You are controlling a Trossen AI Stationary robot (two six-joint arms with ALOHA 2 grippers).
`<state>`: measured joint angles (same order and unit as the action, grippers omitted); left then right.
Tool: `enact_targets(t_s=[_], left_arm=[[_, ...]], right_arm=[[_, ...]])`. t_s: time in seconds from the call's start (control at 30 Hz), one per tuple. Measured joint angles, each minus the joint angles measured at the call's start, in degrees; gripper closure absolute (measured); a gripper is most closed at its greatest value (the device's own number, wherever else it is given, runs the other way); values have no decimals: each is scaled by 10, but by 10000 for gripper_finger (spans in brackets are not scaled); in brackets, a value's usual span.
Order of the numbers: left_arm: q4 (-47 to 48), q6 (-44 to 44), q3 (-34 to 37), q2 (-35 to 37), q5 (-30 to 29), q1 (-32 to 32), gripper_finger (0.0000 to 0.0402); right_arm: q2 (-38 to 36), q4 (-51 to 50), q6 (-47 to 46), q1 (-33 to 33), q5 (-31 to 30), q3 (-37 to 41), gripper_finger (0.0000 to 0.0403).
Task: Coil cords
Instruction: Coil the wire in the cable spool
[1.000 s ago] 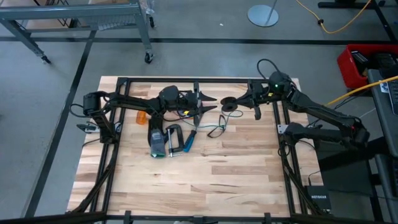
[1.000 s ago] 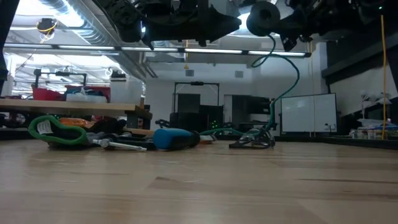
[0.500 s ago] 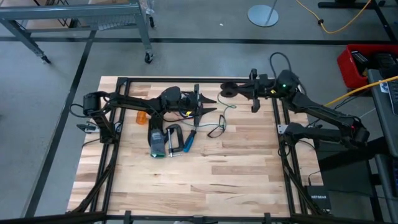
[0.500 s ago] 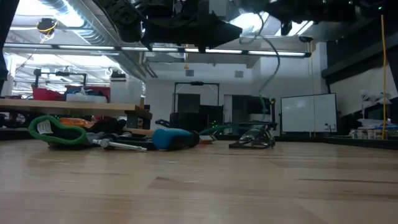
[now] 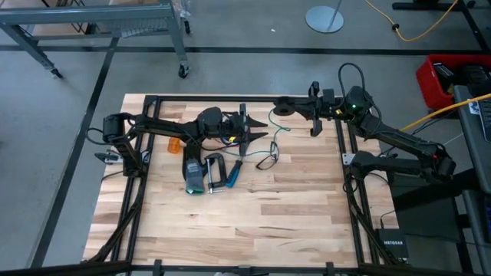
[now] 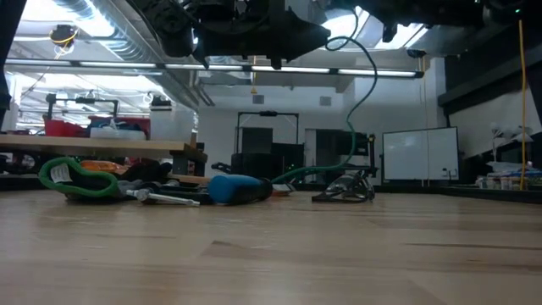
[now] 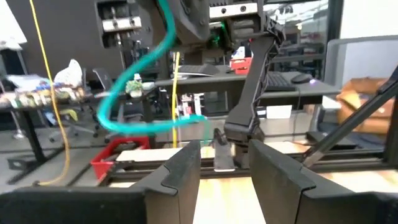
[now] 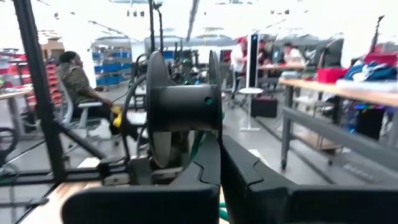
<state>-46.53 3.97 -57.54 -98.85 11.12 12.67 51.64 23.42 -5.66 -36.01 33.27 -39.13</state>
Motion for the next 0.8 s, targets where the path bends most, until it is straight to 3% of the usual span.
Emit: enact_targets(t_s=[0.5, 0.8], left_arm=[[-33, -12, 0, 0, 0, 0, 275], [-17, -9, 0, 0, 0, 0, 275]], right_arm=[[0, 113, -9, 0, -29, 0, 402], [0, 372, -133, 0, -43, 0, 402]])
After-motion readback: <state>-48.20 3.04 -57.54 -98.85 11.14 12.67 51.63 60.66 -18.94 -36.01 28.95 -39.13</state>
